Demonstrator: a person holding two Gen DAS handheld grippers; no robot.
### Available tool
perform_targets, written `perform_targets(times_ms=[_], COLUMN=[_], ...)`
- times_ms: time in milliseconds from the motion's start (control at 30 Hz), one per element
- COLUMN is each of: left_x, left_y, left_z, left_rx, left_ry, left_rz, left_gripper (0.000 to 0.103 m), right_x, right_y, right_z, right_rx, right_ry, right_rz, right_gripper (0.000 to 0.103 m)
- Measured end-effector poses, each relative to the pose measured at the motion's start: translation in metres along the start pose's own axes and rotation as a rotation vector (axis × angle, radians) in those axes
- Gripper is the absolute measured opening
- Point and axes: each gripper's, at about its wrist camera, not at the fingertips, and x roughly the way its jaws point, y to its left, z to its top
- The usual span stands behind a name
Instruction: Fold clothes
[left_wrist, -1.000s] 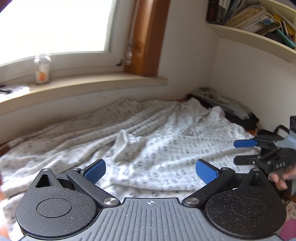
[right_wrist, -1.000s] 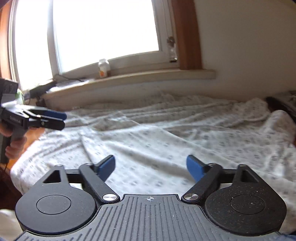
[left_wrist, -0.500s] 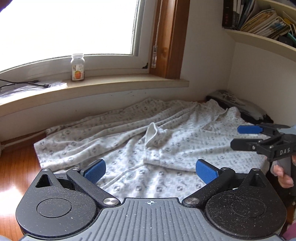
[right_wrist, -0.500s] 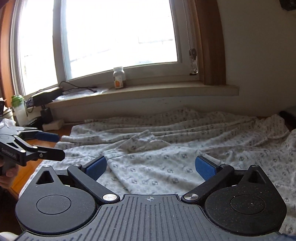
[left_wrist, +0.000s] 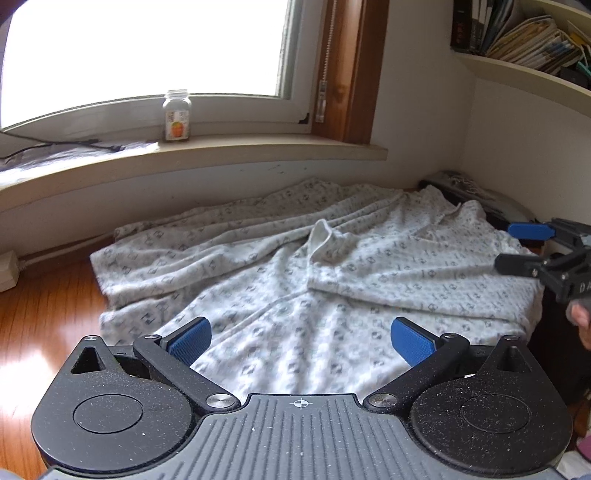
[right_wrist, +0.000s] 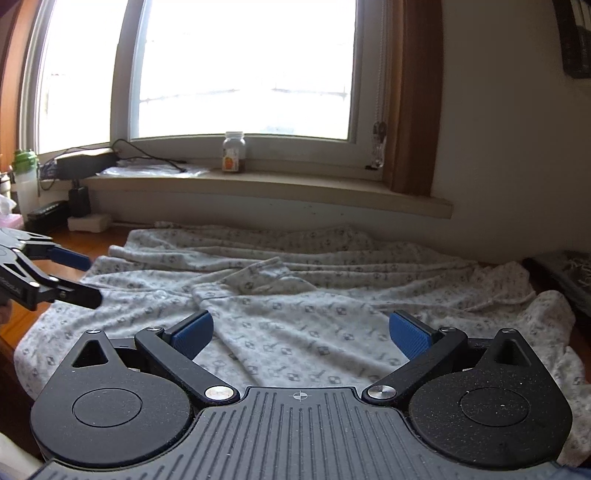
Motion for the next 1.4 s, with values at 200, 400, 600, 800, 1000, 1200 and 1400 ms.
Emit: perform_targets(times_ms=[200, 400, 600, 800, 1000, 1200, 1400], left_x=[-0.013, -0.008, 0.023, 0.070, 0.101, 0.119, 0.109], left_y=[0.033, 0.046, 0.035, 0.022, 0.014, 0.013, 0.015], left_z=[-0.013, -0.010, 0.006, 0.020, 0.030, 0.030, 0.033], left_rx=[-0.058, -0.074, -0.041, -0.002, -0.001, 0.019, -0.008], left_ry=[0.035, 0.032, 0.044, 0.083, 0.088, 0.111, 0.115], left_rz=[0.032, 0.012, -0.014, 0.006, 0.036, 0.130, 0.164], left_gripper=[0.103, 0.103, 0.103, 0.103, 0.103, 0.103, 0.103], right_x=[-0.003, -0.005, 0.022, 0.056, 0.088, 0.116, 0.136], right_y=[-0.044, -0.065, -0.052, -0.041, -0.036, -0.024, 0.008], right_z=[-0.003, -0.011, -0.024, -0.019, -0.003, 0.005, 0.007], right_rx=[0.020, 0.074, 0.078, 0.034, -0.023, -0.061, -0.163], right_ry=[0.007, 0.002, 0.051, 0.093, 0.099, 0.114, 0.236], right_rz=[-0.138, -0.141, -0.050, 0.024, 0.140, 0.307, 0.492], right_gripper=[0.099, 0.097, 0.097, 0.097, 0.097, 0.097, 0.066])
